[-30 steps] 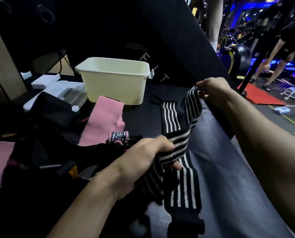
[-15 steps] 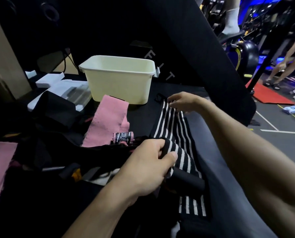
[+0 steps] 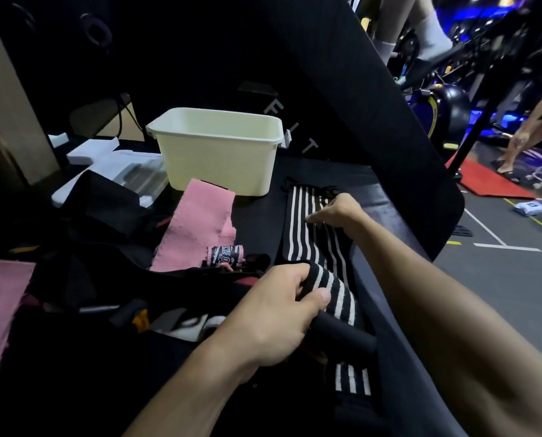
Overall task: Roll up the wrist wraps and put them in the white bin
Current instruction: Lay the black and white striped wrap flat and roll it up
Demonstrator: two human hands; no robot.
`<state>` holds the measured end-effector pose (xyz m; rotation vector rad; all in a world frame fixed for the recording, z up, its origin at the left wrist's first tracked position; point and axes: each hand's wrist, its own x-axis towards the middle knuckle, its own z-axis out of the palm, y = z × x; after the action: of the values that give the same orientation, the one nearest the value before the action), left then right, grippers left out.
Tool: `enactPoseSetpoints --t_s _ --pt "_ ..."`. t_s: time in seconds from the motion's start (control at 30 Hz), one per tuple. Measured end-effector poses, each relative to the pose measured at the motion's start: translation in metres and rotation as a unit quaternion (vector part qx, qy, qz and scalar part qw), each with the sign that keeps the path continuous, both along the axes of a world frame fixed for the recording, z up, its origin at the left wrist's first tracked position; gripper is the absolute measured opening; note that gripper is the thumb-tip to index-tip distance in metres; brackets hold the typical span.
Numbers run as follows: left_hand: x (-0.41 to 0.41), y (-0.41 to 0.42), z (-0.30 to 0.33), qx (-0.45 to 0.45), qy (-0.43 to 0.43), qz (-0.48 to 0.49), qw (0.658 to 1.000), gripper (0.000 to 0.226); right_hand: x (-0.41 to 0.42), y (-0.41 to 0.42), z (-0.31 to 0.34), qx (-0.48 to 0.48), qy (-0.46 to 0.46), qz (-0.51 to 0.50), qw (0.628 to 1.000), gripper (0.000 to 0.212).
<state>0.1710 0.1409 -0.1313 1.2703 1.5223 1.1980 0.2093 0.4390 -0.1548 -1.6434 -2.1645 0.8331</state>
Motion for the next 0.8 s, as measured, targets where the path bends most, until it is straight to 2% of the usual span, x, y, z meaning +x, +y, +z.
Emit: enactPoseSetpoints --t_s 0.07,0.1,0.17,0.27,0.33,0.37,0.4,0.5,0.63,0.8 --pt "-0.001 0.001 -0.003 0.0 -0.009 -0.005 1.0 0.033 -0.003 0.001 -0.004 -0.004 0.012 -0.014 1.0 0.066" --pt "-0.002 0.001 -0.005 0.002 -0.013 -0.008 1.0 0.031 -0.004 0.002 -0.006 -0.003 0.027 -0.018 0.999 0.058" --pt "-0.002 0.001 -0.006 0.008 -0.016 -0.016 1.0 0.027 -0.003 0.002 -0.007 0.014 0.068 -0.023 0.997 0.029" --pt "-0.002 0.0 -0.003 0.011 -0.035 -0.032 0.999 0.031 0.002 0.005 -0.004 0.062 0.147 -0.026 0.987 0.026" --pt "-0.002 0.001 -0.002 0.01 -0.049 -0.04 0.998 0.037 0.007 0.011 0.001 0.1 0.186 -0.05 0.976 0.011" --pt "-0.001 0.002 -0.001 0.007 -0.054 -0.042 0.998 0.042 0.01 0.014 0.003 0.107 0.195 -0.058 0.973 0.011" --pt "-0.001 0.002 -0.002 0.003 -0.059 -0.042 0.997 0.045 0.014 0.018 0.003 0.105 0.193 -0.062 0.974 0.022" --pt "0.002 0.005 -0.007 -0.014 -0.071 -0.049 0.996 0.042 0.025 0.019 -0.002 0.064 0.132 -0.044 0.988 0.037" --pt "0.003 0.005 -0.012 -0.017 -0.091 -0.059 0.994 0.032 0.03 0.017 -0.009 0.031 0.088 -0.016 0.995 0.036" --pt "0.003 0.005 -0.01 -0.015 -0.081 -0.064 0.995 0.027 0.025 0.019 -0.009 0.045 0.048 0.006 0.998 0.044"
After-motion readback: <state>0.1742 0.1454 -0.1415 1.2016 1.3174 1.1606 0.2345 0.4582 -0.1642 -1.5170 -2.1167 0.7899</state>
